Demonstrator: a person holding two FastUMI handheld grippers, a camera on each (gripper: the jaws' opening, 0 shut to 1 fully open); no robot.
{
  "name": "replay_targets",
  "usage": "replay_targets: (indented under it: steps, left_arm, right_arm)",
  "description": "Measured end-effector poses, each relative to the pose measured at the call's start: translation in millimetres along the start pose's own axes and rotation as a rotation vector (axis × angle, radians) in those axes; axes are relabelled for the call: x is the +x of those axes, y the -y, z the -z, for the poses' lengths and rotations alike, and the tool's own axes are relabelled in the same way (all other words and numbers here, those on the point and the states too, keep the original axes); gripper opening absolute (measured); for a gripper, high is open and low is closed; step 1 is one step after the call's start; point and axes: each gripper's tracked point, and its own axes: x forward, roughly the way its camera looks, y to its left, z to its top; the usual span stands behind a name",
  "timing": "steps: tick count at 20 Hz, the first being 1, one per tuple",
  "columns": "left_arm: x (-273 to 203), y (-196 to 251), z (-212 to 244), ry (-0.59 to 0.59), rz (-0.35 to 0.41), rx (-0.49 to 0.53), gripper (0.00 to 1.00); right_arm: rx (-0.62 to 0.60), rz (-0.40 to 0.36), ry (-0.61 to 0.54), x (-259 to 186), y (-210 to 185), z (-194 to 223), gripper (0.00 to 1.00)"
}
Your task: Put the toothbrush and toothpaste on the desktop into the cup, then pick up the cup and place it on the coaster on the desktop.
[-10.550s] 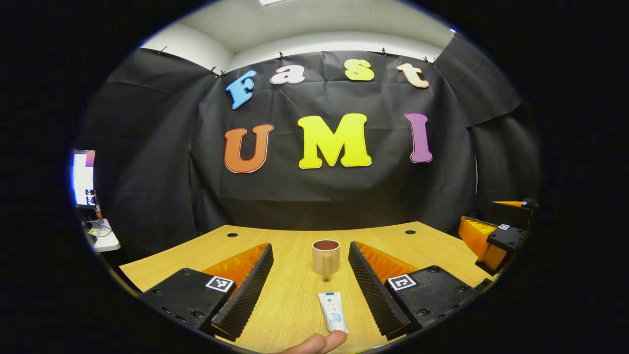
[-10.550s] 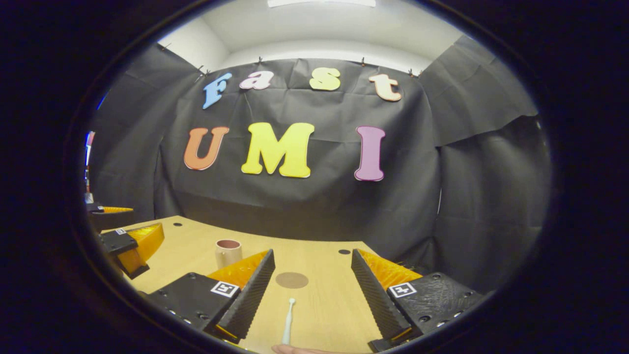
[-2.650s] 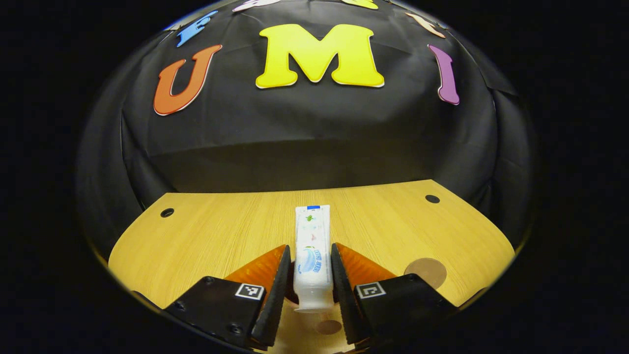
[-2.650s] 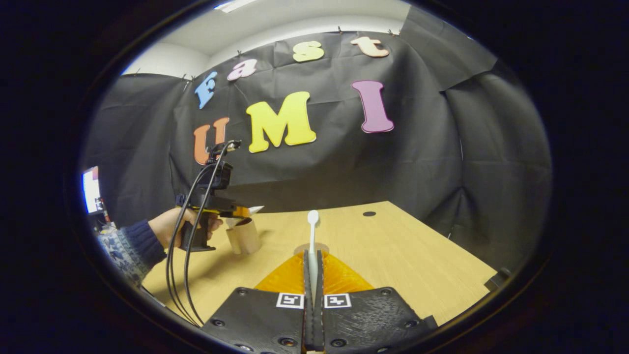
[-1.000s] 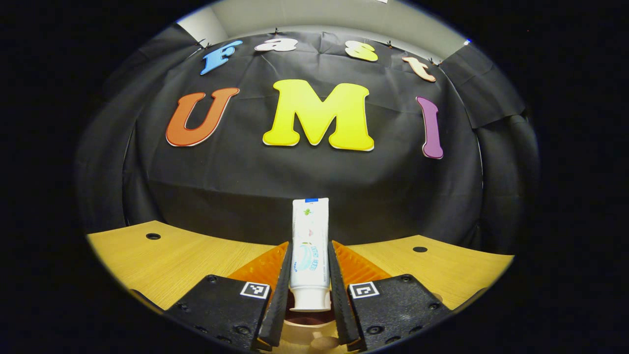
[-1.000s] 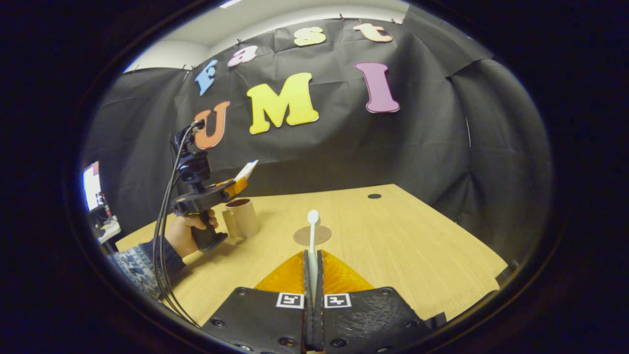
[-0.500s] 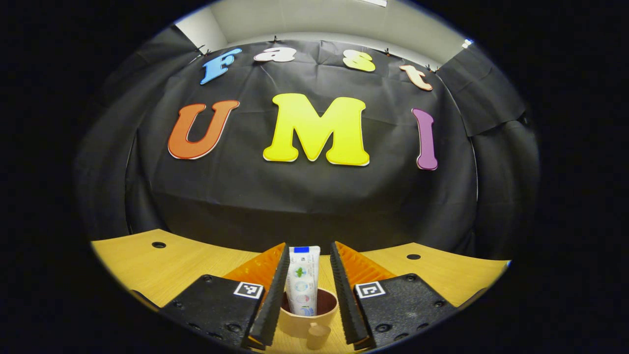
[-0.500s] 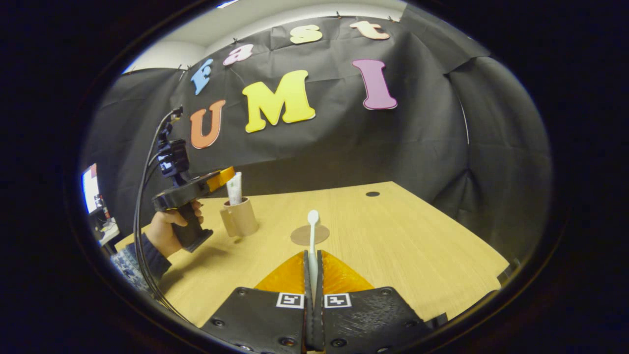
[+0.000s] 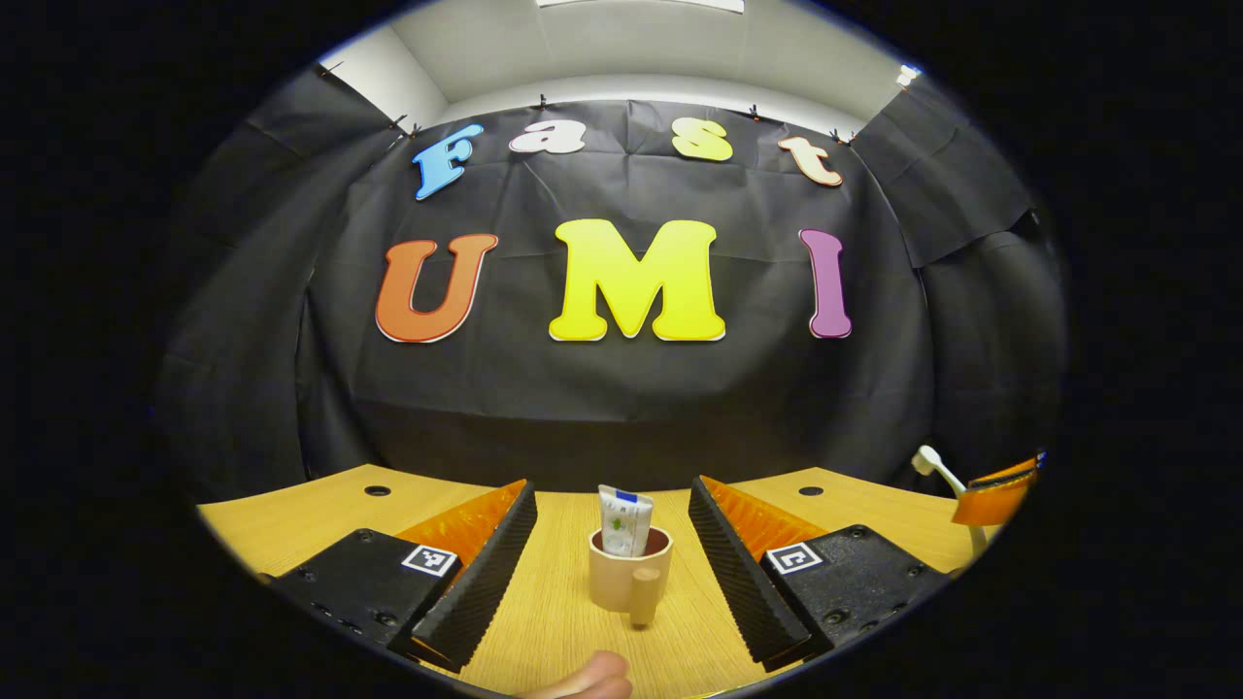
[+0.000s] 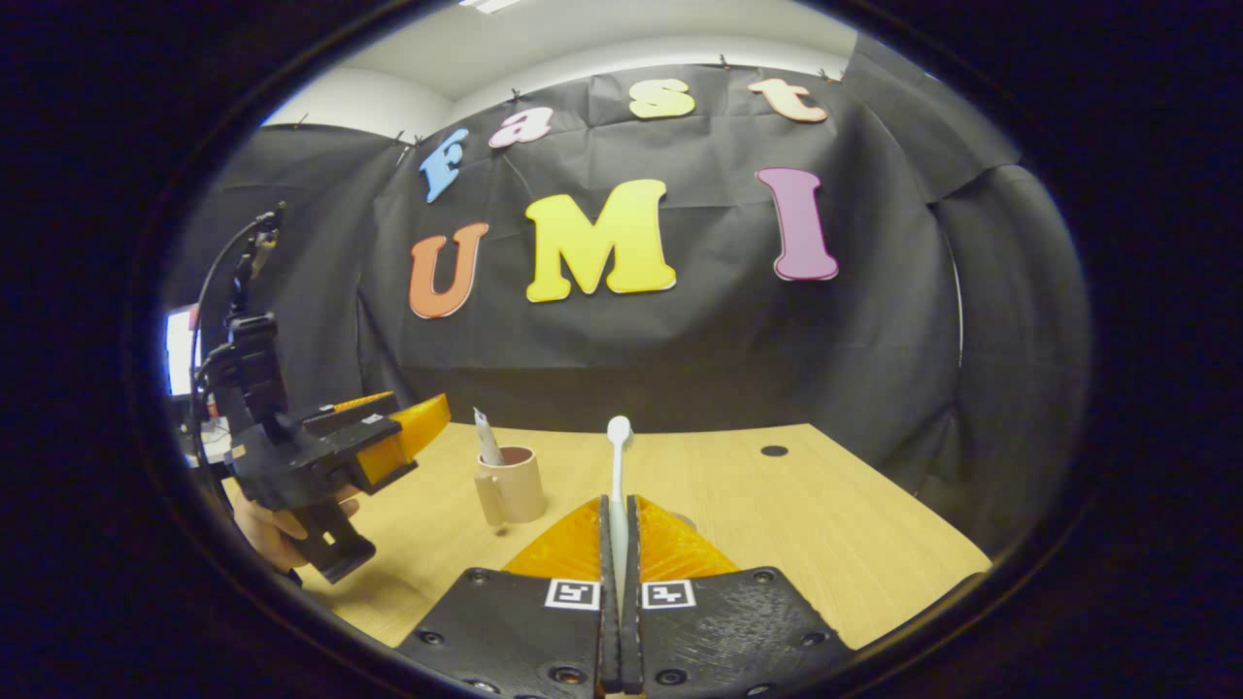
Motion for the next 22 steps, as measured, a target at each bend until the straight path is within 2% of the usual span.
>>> replay_targets:
  steps: [8,13,17,18,22]
  left_arm:
    - [-63.0,-18.8,38.0,-0.143,-0.032,-0.056,0.98]
    - [-76.1,-25.2,51.0,-0.192,-0.038,-0.066,0.98]
    - [-74.9,-17.3,69.7,-0.240,-0.014,-0.094,0.99]
    - [-74.7,-20.3,72.7,-0.248,-0.019,-0.090,0.99]
    - [-73.6,-26.8,80.2,-0.259,-0.024,-0.100,0.99]
  right_arm:
    - [0.021,-0.041,0.091,71.2,-39.0,-77.8,0.01]
    - [0.004,-0.120,0.160,131.3,-87.9,-101.0,0.01]
    - [-0.045,-0.112,0.222,184.1,-110.4,-95.5,0.01]
    - [-0.047,-0.113,0.203,188.1,-114.9,-87.8,0.04]
    - [-0.046,-0.146,0.115,225.5,-132.8,-67.2,0.04]
